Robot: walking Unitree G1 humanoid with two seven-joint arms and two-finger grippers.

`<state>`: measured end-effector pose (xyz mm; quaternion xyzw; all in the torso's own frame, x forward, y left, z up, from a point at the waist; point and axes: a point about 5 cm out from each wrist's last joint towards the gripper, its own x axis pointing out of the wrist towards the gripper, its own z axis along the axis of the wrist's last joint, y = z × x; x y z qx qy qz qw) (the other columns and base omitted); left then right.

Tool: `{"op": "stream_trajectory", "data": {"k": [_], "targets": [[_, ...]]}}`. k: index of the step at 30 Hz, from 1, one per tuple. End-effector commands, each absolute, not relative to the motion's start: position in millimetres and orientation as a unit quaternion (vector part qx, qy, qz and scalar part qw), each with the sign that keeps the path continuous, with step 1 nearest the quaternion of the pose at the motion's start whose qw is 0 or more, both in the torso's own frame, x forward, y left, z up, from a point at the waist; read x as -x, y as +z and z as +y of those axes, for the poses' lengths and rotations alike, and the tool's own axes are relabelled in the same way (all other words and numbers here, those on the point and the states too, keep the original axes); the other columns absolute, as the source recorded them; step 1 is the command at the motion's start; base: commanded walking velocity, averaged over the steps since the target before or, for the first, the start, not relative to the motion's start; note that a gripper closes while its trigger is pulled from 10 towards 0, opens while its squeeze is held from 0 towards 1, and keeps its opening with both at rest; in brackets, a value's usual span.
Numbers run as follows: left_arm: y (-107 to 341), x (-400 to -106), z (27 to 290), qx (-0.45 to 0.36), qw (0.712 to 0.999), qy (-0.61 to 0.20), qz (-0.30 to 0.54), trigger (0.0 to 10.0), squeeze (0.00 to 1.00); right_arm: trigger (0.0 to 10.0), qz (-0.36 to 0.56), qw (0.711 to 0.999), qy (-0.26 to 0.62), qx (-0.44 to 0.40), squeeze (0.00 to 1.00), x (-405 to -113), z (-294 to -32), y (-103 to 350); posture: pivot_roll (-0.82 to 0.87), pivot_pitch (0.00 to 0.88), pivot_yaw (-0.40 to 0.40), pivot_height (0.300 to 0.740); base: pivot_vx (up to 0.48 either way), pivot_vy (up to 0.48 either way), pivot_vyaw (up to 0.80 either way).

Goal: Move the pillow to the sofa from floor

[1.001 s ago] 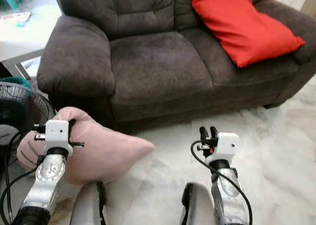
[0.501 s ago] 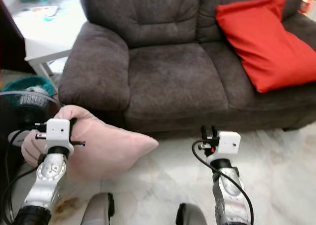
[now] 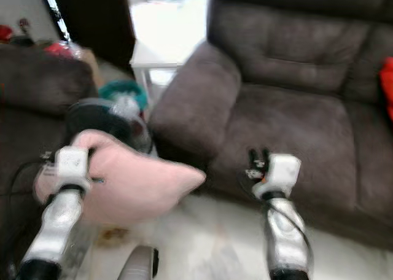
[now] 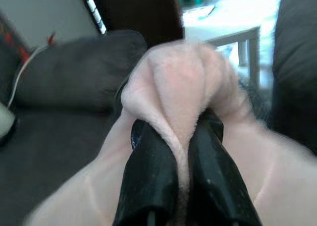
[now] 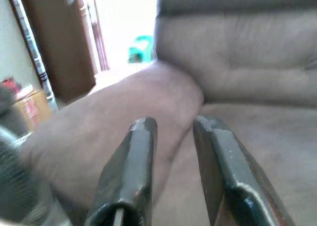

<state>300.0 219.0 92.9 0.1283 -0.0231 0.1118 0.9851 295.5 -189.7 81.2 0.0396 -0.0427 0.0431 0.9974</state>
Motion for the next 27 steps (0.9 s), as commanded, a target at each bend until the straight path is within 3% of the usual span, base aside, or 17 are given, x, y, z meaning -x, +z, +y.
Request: {"op": "stream_trajectory", "data": {"k": [1, 5, 27], "targets": [[120.1, -310.5, 200.2, -0.130, 0.984, 0.081, -0.092, 10.0, 0.00, 10.0, -0.013, 0.999, 0.011, -0.047, 0.00, -285.8, -205.5, 66.8, 0.12, 0.000, -0.015, 0.724, -0.398, 0.000, 0.00], [120.6, -311.5, 199.8, -0.130, 0.984, 0.080, -0.094, 10.0, 0.00, 10.0, -0.013, 0.999, 0.010, -0.047, 0.00, -287.1, -204.9, 66.9, 0.13, 0.000, -0.015, 0.740, -0.368, 0.000, 0.00], [122.4, -313.8, 187.1, -0.113, 0.988, 0.038, -0.097, 10.0, 0.00, 10.0, -0.010, 0.999, 0.015, -0.036, 0.00, -291.3, -203.9, 67.6, 0.13, 0.000, -0.022, 0.740, 0.000, 0.000, 0.00]]}}
